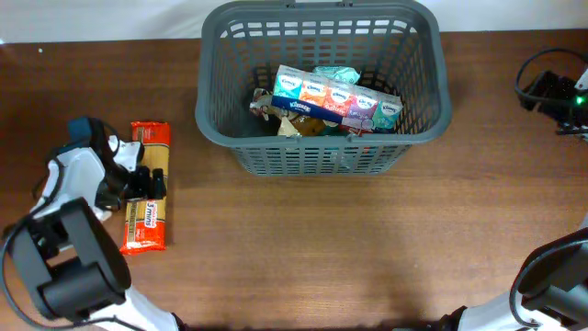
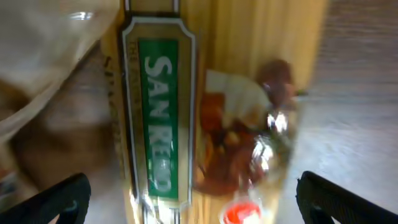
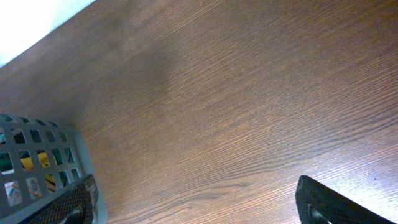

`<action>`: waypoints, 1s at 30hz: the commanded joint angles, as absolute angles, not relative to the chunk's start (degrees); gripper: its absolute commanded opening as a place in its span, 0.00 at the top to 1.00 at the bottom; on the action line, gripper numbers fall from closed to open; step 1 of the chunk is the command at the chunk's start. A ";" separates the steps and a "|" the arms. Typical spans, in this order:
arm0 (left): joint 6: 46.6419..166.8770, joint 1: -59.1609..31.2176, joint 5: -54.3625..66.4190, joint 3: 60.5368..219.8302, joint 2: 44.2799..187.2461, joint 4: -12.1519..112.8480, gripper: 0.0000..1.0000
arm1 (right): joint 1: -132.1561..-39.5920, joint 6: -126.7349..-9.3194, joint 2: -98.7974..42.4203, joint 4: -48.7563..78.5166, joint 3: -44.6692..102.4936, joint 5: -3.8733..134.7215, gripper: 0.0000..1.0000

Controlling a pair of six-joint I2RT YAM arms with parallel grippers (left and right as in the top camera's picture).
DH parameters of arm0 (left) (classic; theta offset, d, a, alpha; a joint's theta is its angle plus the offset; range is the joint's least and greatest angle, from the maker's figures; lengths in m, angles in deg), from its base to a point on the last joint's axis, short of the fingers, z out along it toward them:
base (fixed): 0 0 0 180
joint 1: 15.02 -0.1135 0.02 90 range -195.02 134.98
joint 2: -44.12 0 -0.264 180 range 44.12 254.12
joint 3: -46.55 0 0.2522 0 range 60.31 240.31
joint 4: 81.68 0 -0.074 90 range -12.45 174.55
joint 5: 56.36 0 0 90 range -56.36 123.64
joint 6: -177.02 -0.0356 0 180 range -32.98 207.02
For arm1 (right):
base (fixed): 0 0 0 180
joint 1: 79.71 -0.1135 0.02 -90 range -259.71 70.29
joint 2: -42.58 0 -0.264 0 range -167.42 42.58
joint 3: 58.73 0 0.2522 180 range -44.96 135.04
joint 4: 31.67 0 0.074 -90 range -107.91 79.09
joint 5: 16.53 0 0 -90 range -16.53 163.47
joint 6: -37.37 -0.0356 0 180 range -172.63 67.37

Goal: Pack container
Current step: 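Grasp the red-and-green spaghetti pack with the left gripper, then carry the spaghetti pack into the basket and release it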

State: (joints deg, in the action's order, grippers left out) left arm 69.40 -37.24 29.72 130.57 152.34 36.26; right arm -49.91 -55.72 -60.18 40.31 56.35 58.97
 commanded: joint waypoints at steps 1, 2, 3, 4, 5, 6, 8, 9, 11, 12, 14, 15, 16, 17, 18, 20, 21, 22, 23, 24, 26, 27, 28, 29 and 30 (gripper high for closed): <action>71.17 -36.89 30.46 130.17 154.40 37.46 0.01 | -50.06 -56.12 -59.41 40.14 56.07 58.66 0.01; 71.17 -36.80 30.46 130.19 154.68 37.62 0.02 | -50.06 -56.12 -59.41 40.14 56.07 58.66 0.01; 71.17 -36.80 30.46 130.19 155.23 37.81 0.07 | -50.06 -56.12 -59.41 40.14 56.07 58.66 0.01; 71.17 -36.80 30.46 130.19 155.47 37.86 0.11 | -50.06 -56.12 -59.41 40.14 56.07 58.66 0.01; 71.17 -36.80 30.46 130.19 155.84 37.86 0.20 | -50.06 -56.12 -59.41 40.14 56.07 58.66 0.01; 71.17 -36.76 30.44 130.17 156.32 37.86 0.27 | -50.06 -56.12 -59.41 40.14 56.07 58.66 0.01; 71.17 -36.32 29.50 130.19 156.95 37.33 0.71 | -50.06 -56.12 -59.41 40.14 56.07 58.66 0.01; 71.17 -35.64 28.04 130.81 156.89 36.61 0.95 | -50.06 -56.12 -59.41 40.14 56.07 58.68 0.01; 71.17 -34.66 26.68 132.73 156.86 34.12 0.98 | -50.06 -56.12 -59.41 40.14 56.07 58.66 0.01; 71.14 -34.09 25.85 134.30 156.80 32.31 0.98 | -50.06 -56.12 -59.41 40.14 56.07 58.66 0.01; 71.12 -32.80 24.83 138.33 156.80 28.33 0.98 | -50.06 -56.12 -59.41 40.14 56.07 58.66 0.01; 70.71 -31.51 24.10 142.94 156.80 24.90 0.98 | -50.06 -56.12 -59.41 40.14 56.07 58.66 0.01; 70.71 -30.75 23.95 145.93 156.80 23.02 0.98 | -50.06 -56.12 -59.41 40.14 56.07 58.66 0.01; 70.71 -29.63 23.97 150.92 156.80 20.11 0.98 | -50.06 -56.12 -59.41 40.14 56.07 58.66 0.01; 70.71 -29.13 23.97 153.60 156.80 18.71 0.98 | -50.06 -56.14 -59.41 40.14 56.07 58.66 0.01; 70.71 -27.62 23.99 163.20 156.80 14.25 0.98 | -50.06 -56.12 -59.41 40.14 56.07 58.66 0.01; 70.71 -27.34 24.02 165.32 156.80 13.40 0.98 | -50.06 -56.12 -59.41 40.14 56.07 58.66 0.01; 70.71 -26.40 24.83 173.58 156.80 10.78 0.98 | -50.06 -56.12 -59.41 40.14 56.07 58.66 0.01; 70.73 -26.00 25.72 177.65 156.80 9.79 0.98 | -50.06 -56.12 -59.41 40.14 56.07 58.66 0.01; 70.73 -25.59 26.86 182.35 156.80 8.87 0.98 | -50.06 -56.12 -59.41 40.14 56.07 58.66 0.01; 70.73 -24.82 28.93 190.37 156.80 7.96 0.98 | -50.06 -56.14 -59.41 40.14 56.07 58.66 0.01; 70.71 -23.99 29.92 198.24 156.80 7.83 0.98 | -50.06 -56.12 -59.41 40.14 56.07 58.66 0.01; 70.31 -23.49 30.03 201.97 156.80 8.04 0.98 | -50.06 -56.12 -59.41 40.14 56.07 58.66 0.01; 68.76 -22.81 29.85 205.75 156.80 8.35 0.98 | -50.06 -56.12 -59.41 40.14 56.07 58.66 0.01; 64.67 -20.91 29.26 212.11 156.80 9.11 0.98 | -50.06 -56.12 -59.41 40.14 56.07 58.66 0.01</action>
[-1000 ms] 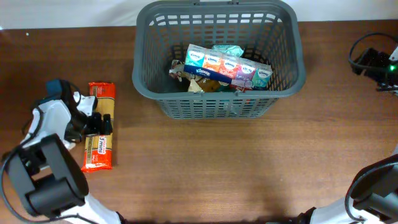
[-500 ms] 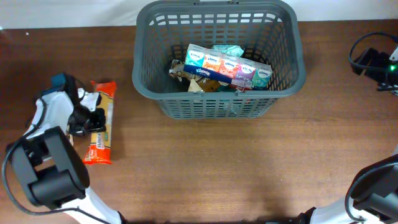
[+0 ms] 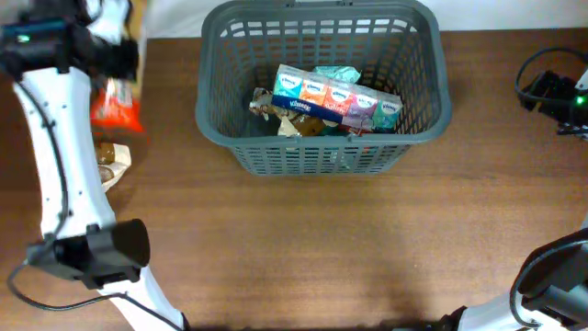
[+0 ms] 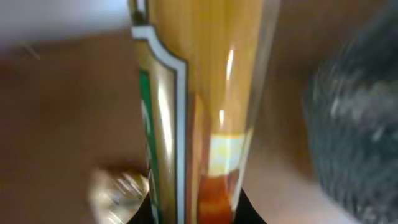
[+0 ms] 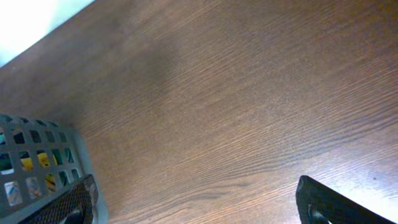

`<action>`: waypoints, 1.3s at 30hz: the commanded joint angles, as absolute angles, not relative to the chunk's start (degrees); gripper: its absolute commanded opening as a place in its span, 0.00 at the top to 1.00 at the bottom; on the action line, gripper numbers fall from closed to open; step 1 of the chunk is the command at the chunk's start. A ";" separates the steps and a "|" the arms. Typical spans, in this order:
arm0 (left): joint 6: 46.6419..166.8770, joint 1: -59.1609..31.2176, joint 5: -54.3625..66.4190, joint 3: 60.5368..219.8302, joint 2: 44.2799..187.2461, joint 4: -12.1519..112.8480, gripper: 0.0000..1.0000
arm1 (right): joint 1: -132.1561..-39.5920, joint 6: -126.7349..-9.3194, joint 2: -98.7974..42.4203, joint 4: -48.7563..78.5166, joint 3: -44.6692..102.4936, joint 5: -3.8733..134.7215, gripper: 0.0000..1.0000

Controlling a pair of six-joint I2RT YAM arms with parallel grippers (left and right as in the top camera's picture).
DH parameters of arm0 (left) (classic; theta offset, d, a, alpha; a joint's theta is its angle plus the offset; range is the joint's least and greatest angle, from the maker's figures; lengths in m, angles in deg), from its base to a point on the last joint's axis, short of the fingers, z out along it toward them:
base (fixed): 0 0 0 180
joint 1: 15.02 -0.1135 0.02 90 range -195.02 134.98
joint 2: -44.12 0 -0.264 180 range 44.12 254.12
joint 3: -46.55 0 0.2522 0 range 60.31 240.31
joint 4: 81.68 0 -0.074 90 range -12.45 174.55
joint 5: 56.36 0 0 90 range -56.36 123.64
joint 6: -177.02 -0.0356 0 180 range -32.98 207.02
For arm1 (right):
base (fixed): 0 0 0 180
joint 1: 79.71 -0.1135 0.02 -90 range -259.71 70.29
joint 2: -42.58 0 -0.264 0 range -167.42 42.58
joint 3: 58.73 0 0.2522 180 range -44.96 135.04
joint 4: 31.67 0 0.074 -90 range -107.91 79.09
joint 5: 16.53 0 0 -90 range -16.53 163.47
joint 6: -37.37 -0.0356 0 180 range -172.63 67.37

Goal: Pack container
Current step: 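Carry the spaghetti pack into the basket and release it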

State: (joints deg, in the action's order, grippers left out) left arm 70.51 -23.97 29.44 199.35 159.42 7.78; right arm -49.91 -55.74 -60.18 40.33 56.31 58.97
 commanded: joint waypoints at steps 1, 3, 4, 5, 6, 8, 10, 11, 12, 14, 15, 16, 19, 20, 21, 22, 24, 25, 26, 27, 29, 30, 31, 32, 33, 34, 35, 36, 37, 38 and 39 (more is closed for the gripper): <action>61.66 -19.69 27.99 215.02 156.80 9.29 0.98 | -50.06 -56.12 -59.41 40.14 56.07 58.66 0.01; 51.38 -14.07 21.74 221.67 156.80 9.29 0.98 | -50.06 -56.12 -59.41 40.14 56.07 58.66 0.01; 47.67 -11.64 19.16 222.96 156.80 9.18 0.98 | -50.06 -56.12 -59.41 40.14 56.07 58.66 0.01; 43.49 -9.09 17.04 223.55 156.80 9.05 0.98 | -50.06 -56.12 -59.41 40.14 56.07 58.66 0.01; 39.47 -6.40 16.17 223.55 156.82 8.98 0.98 | -50.06 -56.14 -59.41 40.14 56.07 58.68 0.01; 33.48 -1.48 16.26 222.96 157.43 8.57 0.98 | -50.06 -56.12 -59.41 40.14 56.07 58.66 0.01; 27.87 3.42 16.28 220.84 158.72 7.69 0.98 | -50.06 -56.12 -59.41 40.14 56.07 58.66 0.01; 23.56 6.32 16.39 218.80 160.47 6.23 0.98 | -50.06 -56.12 -59.41 40.14 56.07 58.66 0.00; 22.12 7.24 16.52 217.95 161.32 5.75 0.98 | -50.06 -56.12 -59.41 40.14 56.07 58.66 0.01; 20.92 8.70 17.18 215.59 163.51 5.40 0.98 | -50.06 -56.12 -59.41 40.14 56.07 58.66 0.01; 20.94 9.10 17.39 214.61 164.60 5.40 0.98 | -50.06 -56.12 -59.41 40.14 56.07 58.66 0.01; 20.94 9.40 17.55 213.67 165.80 5.40 0.98 | -50.06 -56.12 -59.41 40.14 56.07 58.66 0.01; 20.98 9.60 17.57 211.33 169.41 5.33 0.98 | -50.06 -56.12 -59.41 40.14 56.07 58.66 0.01; 20.98 9.60 17.55 210.41 171.14 5.20 0.98 | -50.06 -56.12 -59.41 40.14 56.07 58.66 0.01; 20.96 9.58 17.57 209.62 172.43 5.20 0.98 | -50.06 -56.12 -59.41 40.14 56.07 58.66 0.01; 20.98 9.58 17.59 209.25 173.37 5.22 0.98 | -50.06 -56.12 -59.41 40.14 56.07 58.66 0.01; 21.00 9.60 18.25 209.16 175.49 5.25 0.92 | -50.06 -56.12 -59.41 40.14 56.07 58.66 0.01; 21.00 9.60 18.60 209.16 176.32 5.25 0.77 | -50.06 -56.12 -59.41 40.14 56.07 58.68 0.01; 21.00 9.60 18.62 209.16 176.62 5.25 0.71 | -50.06 -56.12 -59.41 40.14 56.07 58.66 0.01; 21.16 9.60 18.62 209.16 176.97 5.27 0.54 | -50.06 -56.12 -59.41 40.14 56.07 58.66 0.01; 22.14 9.60 19.03 209.19 176.95 5.27 0.34 | -50.06 -56.12 -59.41 40.14 56.07 58.68 0.01; 23.85 9.60 20.39 209.64 176.62 5.25 0.32 | -50.06 -56.12 -59.41 40.14 56.07 58.66 0.01; 26.31 9.64 22.33 210.50 176.30 5.25 0.32 | -50.06 -56.12 -59.41 40.14 56.07 58.66 0.01; 29.05 9.64 24.65 211.76 175.66 5.25 0.31 | -50.06 -56.12 -59.41 40.14 56.07 58.66 0.01; 30.66 9.62 26.31 212.81 175.05 5.25 0.31 | -50.06 -56.12 -59.41 40.14 56.07 58.66 0.01; 32.81 9.58 28.37 214.13 174.28 5.27 0.31 | -50.06 -56.12 -59.41 40.14 56.07 58.66 0.01; 35.93 9.43 30.90 216.05 173.19 5.25 0.31 | -50.06 -56.12 -59.41 40.14 56.07 58.66 0.01; 38.45 9.23 32.85 217.58 172.21 5.25 0.31 | -50.06 -56.12 -59.41 40.14 56.07 58.66 0.01; 41.59 8.92 35.36 219.66 170.57 5.20 0.31 | -50.06 -56.12 -59.41 40.14 56.07 58.66 0.01; 43.28 8.64 36.96 220.88 169.32 5.16 0.30 | -50.06 -56.12 -59.41 40.14 56.07 58.66 0.01; 44.96 8.27 38.75 222.02 167.82 5.01 0.29 | -50.06 -56.12 -59.41 40.14 56.07 58.66 0.01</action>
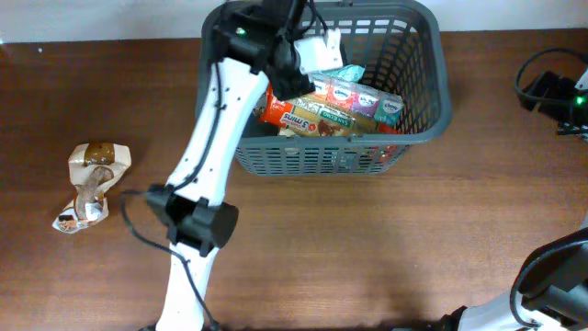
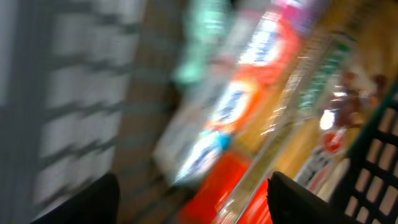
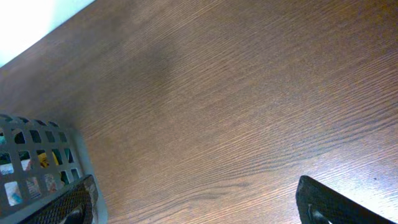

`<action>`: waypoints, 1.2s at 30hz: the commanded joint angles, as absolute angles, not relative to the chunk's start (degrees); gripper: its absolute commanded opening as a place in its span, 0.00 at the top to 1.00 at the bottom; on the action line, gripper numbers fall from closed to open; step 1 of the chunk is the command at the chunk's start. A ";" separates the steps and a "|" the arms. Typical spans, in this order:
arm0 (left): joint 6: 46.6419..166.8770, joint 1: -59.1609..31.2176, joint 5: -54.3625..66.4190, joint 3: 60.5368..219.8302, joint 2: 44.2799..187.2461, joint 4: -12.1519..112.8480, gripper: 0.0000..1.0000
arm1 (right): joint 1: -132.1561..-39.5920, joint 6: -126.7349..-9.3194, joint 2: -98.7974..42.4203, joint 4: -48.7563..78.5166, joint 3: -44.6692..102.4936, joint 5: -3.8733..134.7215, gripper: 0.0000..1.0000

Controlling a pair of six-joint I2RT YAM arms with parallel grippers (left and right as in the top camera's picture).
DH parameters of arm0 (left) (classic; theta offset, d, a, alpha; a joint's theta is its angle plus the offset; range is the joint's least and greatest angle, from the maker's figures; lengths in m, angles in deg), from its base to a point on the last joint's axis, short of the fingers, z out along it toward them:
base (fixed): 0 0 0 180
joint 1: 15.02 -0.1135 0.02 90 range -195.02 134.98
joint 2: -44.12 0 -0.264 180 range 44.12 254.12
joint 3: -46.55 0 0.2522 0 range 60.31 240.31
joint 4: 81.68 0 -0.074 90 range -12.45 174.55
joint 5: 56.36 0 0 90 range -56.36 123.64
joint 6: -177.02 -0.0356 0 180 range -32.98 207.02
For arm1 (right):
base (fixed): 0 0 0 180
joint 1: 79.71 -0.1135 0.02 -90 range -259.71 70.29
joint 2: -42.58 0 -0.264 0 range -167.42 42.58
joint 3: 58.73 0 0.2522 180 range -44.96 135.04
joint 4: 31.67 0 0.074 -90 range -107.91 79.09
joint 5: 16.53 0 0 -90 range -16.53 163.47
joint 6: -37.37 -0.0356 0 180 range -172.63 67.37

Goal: Pack container
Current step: 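Carry the spaghetti pack into the basket and release it, then grasp the Pantree pastry bag with the left gripper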

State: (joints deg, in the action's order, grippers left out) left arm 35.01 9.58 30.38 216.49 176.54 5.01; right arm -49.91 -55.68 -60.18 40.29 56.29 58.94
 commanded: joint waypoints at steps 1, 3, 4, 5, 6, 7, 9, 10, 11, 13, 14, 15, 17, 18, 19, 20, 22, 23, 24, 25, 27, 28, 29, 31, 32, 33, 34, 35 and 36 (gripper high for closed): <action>46.27 7.79 40.80 222.98 165.85 4.70 0.28 | -50.06 -56.12 -59.41 40.14 56.07 58.68 0.01; 49.00 6.63 46.70 223.66 161.24 2.62 0.27 | -50.06 -56.12 -59.41 40.14 56.07 58.66 0.01; 50.27 6.06 49.28 223.66 159.82 1.49 0.28 | -50.06 -56.12 -59.41 40.14 56.07 58.66 0.01; 51.93 5.38 51.84 223.66 158.74 0.33 0.27 | -50.06 -56.12 -59.41 40.14 56.07 58.66 0.01; 54.25 4.22 54.59 223.66 157.48 -1.68 0.27 | -50.06 -56.12 -59.41 40.14 56.07 58.66 0.01; 57.18 1.30 55.88 223.57 155.86 -6.64 0.27 | -50.06 -56.12 -59.41 40.14 56.07 58.66 0.01; 61.18 -2.90 54.97 222.78 154.68 -8.59 0.27 | -50.06 -56.12 -59.41 40.14 56.07 58.66 0.01; 62.03 -4.89 54.70 222.43 154.44 -9.59 0.27 | -50.06 -56.12 -59.41 40.14 56.07 58.68 0.01; 62.14 -6.88 54.07 221.93 154.35 -10.71 0.26 | -50.06 -56.12 -59.41 40.14 56.07 58.68 0.01; 62.14 -11.27 50.66 218.98 153.61 -10.67 0.27 | -50.06 -56.12 -59.41 40.14 56.07 58.68 0.01; 62.12 -13.59 48.54 216.49 153.06 -10.23 0.26 | -50.06 -56.12 -59.41 40.14 56.07 58.68 0.01; 62.14 -17.09 47.75 211.79 152.25 -9.97 0.26 | -50.06 -56.12 -59.41 40.14 56.07 58.66 0.01; 62.12 -21.35 47.47 204.25 151.07 -8.57 0.26 | -50.06 -56.12 -59.41 40.14 56.07 58.66 0.01; 62.12 -24.47 46.77 197.58 150.13 -6.78 0.26 | -50.06 -56.12 -59.41 40.14 56.07 58.66 0.01; 62.12 -26.27 46.31 193.45 149.83 -5.84 0.25 | -50.06 -56.12 -59.41 40.14 56.07 58.66 0.01; 62.12 -28.32 45.39 188.47 149.70 -4.81 0.26 | -50.06 -56.12 -59.41 40.14 56.07 58.66 0.01; 62.12 -31.64 42.25 179.42 149.70 -2.23 0.26 | -50.06 -56.12 -59.41 40.14 56.07 58.68 0.01; 62.09 -33.81 40.69 172.03 149.74 0.59 0.25 | -50.06 -56.12 -59.41 40.14 56.07 58.66 0.01; 62.09 -34.88 40.67 168.29 149.74 1.99 0.23 | -50.06 -56.12 -59.41 40.14 56.07 58.68 0.01; 62.12 -35.62 40.67 165.76 149.74 3.15 0.21 | -50.06 -56.12 -59.41 40.14 56.07 58.66 0.01; 62.12 -37.63 40.13 159.90 149.74 6.34 0.17 | -50.06 -56.12 -59.41 40.14 56.07 58.66 0.01; 62.09 -38.77 39.25 157.04 149.74 8.07 0.15 | -50.06 -56.12 -59.41 40.14 56.07 58.66 0.01; 62.12 -39.40 38.73 155.59 149.74 9.03 0.14 | -50.06 -56.12 -59.41 40.14 56.07 58.66 0.01; 62.09 -40.84 38.29 152.10 149.74 11.56 0.13 | -50.06 -56.12 -59.41 40.14 56.07 58.66 0.01; 62.09 -41.33 38.25 150.85 149.74 12.61 0.13 | -50.06 -56.12 -59.41 40.14 56.07 58.66 0.01; 62.07 -41.87 38.11 149.10 149.74 14.36 0.13 | -50.06 -56.12 -59.41 40.14 56.07 58.66 0.01; 61.77 -42.40 38.11 147.53 149.74 16.13 0.13 | -50.06 -56.12 -59.41 40.14 56.07 58.66 0.01; 61.09 -42.88 38.14 146.02 149.76 17.73 0.13 | -50.06 -56.12 -59.41 40.14 56.07 58.66 0.01; 60.24 -43.21 38.11 144.97 149.76 18.95 0.13 | -50.06 -56.12 -59.41 40.14 56.07 58.66 0.01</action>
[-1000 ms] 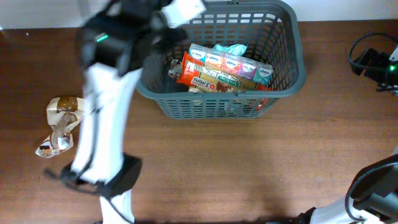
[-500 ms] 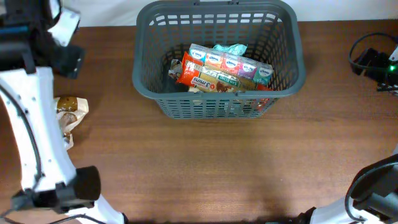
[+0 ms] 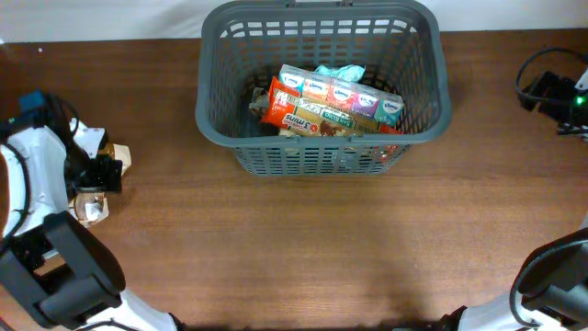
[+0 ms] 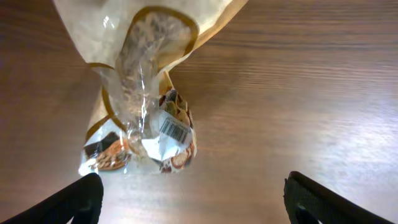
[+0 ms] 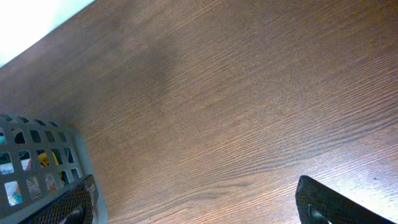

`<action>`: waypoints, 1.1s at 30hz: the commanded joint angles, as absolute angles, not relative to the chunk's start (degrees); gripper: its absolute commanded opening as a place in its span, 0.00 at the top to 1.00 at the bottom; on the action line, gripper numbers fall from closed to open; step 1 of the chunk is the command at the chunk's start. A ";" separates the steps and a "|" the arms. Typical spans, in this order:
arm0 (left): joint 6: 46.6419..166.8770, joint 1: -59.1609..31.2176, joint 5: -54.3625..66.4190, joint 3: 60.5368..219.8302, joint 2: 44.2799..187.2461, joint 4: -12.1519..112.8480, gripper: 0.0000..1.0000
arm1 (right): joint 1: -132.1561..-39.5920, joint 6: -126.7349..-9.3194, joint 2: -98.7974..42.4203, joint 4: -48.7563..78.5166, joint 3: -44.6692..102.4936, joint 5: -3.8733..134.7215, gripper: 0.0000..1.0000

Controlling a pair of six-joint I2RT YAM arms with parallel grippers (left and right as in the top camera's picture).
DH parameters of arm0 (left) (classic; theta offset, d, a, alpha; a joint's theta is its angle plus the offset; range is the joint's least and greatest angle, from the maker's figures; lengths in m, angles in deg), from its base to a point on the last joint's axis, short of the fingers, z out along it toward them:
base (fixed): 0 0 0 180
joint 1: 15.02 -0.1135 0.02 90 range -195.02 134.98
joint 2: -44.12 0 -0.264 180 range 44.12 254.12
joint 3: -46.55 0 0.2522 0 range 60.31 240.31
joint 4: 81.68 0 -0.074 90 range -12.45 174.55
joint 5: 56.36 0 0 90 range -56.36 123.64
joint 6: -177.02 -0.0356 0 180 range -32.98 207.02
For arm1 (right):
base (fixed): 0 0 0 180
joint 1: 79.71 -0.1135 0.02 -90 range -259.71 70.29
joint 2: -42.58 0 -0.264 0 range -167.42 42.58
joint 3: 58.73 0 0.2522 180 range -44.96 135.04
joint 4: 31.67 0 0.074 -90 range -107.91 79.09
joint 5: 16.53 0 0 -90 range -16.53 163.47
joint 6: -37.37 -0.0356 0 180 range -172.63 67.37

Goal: Pack container
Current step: 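Grasp the Pantree pastry bag with the left gripper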

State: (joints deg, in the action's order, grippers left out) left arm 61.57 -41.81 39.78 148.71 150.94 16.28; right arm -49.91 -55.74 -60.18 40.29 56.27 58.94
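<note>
The grey basket (image 3: pixel 418 64) stands at the back middle of the table. In it lie a red and orange pasta packet (image 3: pixel 312 118), a multicolour tissue box (image 3: pixel 344 95) and other packets. A crumpled tan and clear snack bag (image 3: pixel 99 179) (image 4: pixel 140 93) lies on the table at the far left. My left gripper (image 3: pixel 96 175) (image 4: pixel 193 199) hovers open just above that bag, with nothing between its fingers. My right gripper (image 5: pixel 196 202) hangs open over bare wood at the far right, beside the basket's corner (image 5: pixel 37 155).
A dark cable and the right arm's base (image 3: pixel 551 87) sit at the table's right edge. Brown tabletop (image 3: pixel 322 248) stretches in front of the basket.
My left gripper was open inside the basket over the pasta packet; now it is back at the far left above the snack bag. The pasta packet lies in the basket. The right arm is unchanged.
My left gripper was first around the pasta packet lying at the far left. Then it held the packet in the air near the table's back left. Then it was open in the basket with the packet lying there. Now it is over the snack bag.
</note>
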 commanded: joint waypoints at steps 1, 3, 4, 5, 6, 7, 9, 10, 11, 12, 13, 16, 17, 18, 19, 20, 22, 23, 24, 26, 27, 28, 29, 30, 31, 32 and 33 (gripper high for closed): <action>59.45 -43.71 38.14 143.70 149.76 20.66 0.13 | -50.06 -56.12 -59.41 40.14 56.07 58.66 0.01; 59.08 -44.45 38.07 142.24 150.02 23.80 0.09 | -50.06 -56.12 -59.41 40.14 56.07 58.66 0.01; 59.06 -44.74 38.11 141.78 150.20 25.20 0.08 | -50.06 -56.14 -59.41 40.14 56.07 58.68 0.01; 59.03 -44.98 38.14 141.34 150.35 26.58 0.08 | -50.06 -56.12 -59.41 40.14 56.07 58.66 0.01; 59.06 -45.24 38.11 141.01 150.53 27.85 0.08 | -50.06 -56.12 -59.41 40.14 56.07 58.66 0.01; 59.03 -45.57 38.11 140.75 150.90 29.62 0.08 | -50.06 -56.12 -59.41 40.14 56.07 58.66 0.01; 59.03 -45.68 38.14 140.75 151.58 31.61 0.08 | -50.06 -56.12 -59.41 40.14 56.07 58.66 0.01; 59.06 -45.70 38.11 140.75 152.06 32.57 0.08 | -50.06 -56.12 -59.41 40.14 56.07 58.66 0.01; 59.06 -45.68 38.11 140.75 152.82 33.44 0.08 | -50.06 -56.12 -59.41 40.14 56.07 58.68 0.01; 59.06 -45.68 38.09 140.75 153.37 33.97 0.08 | -50.06 -56.12 -59.41 40.14 56.07 58.66 0.01; 59.08 -45.68 38.11 140.75 154.05 34.29 0.08 | -50.06 -56.12 -59.41 40.14 56.07 58.66 0.01; 59.08 -45.68 38.11 140.75 156.62 34.49 0.09 | -50.06 -56.14 -59.41 40.14 56.07 58.66 0.01; 59.08 -45.68 38.11 140.75 157.13 34.49 0.09 | -50.06 -56.12 -59.41 40.14 56.07 58.66 0.01; 59.08 -45.68 38.11 140.75 158.09 34.60 0.11 | -50.06 -56.12 -59.41 40.14 56.07 58.66 0.01; 59.08 -45.68 38.14 140.75 158.61 34.71 0.11 | -50.06 -56.12 -59.41 40.14 56.07 58.66 0.01; 59.08 -45.70 38.16 140.75 159.47 35.06 0.11 | -50.06 -56.12 -59.41 40.14 56.07 58.68 0.01; 59.10 -45.68 38.81 140.75 160.45 35.34 0.11 | -50.06 -56.14 -59.41 40.14 56.07 58.66 0.01; 59.08 -45.68 39.12 140.75 160.93 35.63 0.11 | -50.06 -56.12 -59.41 40.14 56.07 58.68 0.01; 59.10 -45.68 39.43 140.75 161.30 36.04 0.11 | -50.06 -56.12 -59.41 40.14 56.07 58.68 0.01; 59.10 -45.76 39.40 140.75 162.02 37.11 0.19 | -50.06 -56.12 -59.41 40.14 56.07 58.68 0.01; 59.10 -45.83 39.40 140.75 162.24 37.46 0.22 | -50.06 -56.12 -59.41 40.14 56.07 58.66 0.01; 59.08 -45.85 39.40 140.75 162.48 37.66 0.35 | -50.06 -56.12 -59.41 40.14 56.07 58.68 0.01; 59.08 -45.85 39.40 140.75 162.50 37.73 0.46 | -50.06 -56.12 -59.41 40.14 56.07 58.66 0.01; 59.10 -45.85 39.40 140.75 162.50 37.79 0.63 | -50.06 -56.12 -59.41 40.14 56.07 58.66 0.01; 59.10 -45.83 39.40 140.75 162.50 37.77 0.75 | -50.06 -56.12 -59.41 40.14 56.07 58.66 0.01; 59.10 -45.83 39.40 140.75 162.50 37.46 0.95 | -50.06 -56.12 -59.41 40.14 56.07 58.66 0.01; 59.12 -45.83 39.38 140.77 162.50 37.11 0.98 | -50.06 -56.12 -59.41 40.14 56.07 58.66 0.01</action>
State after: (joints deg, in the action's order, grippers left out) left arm 59.62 -45.43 39.78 141.36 161.45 37.59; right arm -49.91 -55.68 -60.18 40.29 56.27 58.94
